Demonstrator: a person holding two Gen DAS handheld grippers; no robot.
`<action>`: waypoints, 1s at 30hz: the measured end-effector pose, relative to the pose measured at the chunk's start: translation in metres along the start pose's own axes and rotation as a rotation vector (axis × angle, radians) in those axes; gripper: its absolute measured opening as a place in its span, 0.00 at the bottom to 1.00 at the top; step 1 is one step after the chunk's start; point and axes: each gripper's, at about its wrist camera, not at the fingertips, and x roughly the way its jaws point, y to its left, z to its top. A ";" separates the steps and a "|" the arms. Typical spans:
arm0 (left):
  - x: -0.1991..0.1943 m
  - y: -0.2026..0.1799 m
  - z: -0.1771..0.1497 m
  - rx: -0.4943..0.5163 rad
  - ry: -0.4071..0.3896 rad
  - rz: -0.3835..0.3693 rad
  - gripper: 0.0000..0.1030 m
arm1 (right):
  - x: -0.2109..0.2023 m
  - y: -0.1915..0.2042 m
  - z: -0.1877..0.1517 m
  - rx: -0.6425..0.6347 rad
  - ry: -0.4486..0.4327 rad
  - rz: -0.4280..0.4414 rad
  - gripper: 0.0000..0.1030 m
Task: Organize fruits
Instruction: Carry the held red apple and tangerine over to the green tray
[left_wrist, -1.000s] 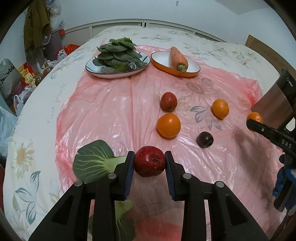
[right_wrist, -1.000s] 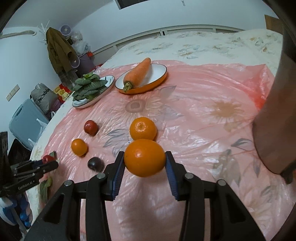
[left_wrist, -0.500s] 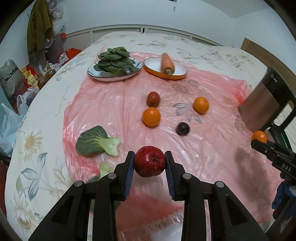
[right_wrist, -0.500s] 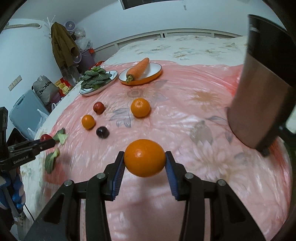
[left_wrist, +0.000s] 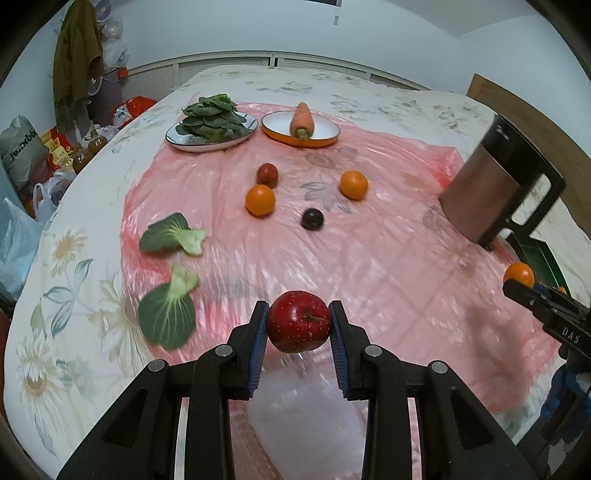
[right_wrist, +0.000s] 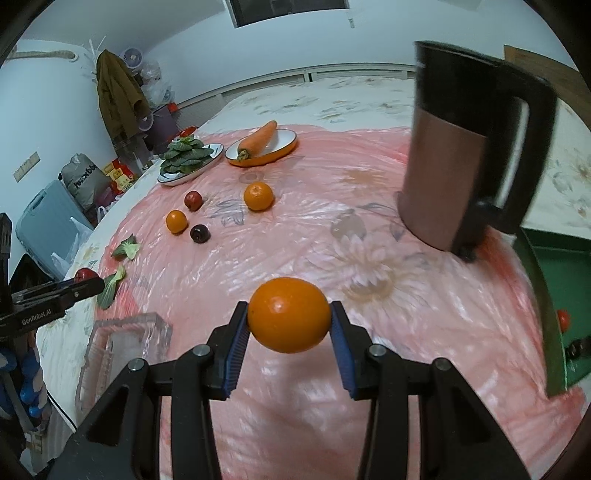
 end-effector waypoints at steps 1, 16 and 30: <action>-0.002 -0.003 -0.003 0.002 0.000 -0.001 0.27 | -0.002 -0.001 -0.001 0.003 -0.001 -0.001 0.40; -0.028 -0.072 -0.028 0.079 0.007 -0.046 0.27 | -0.063 -0.048 -0.036 0.070 -0.054 -0.036 0.40; -0.010 -0.186 -0.026 0.230 0.067 -0.128 0.27 | -0.096 -0.139 -0.055 0.199 -0.109 -0.085 0.40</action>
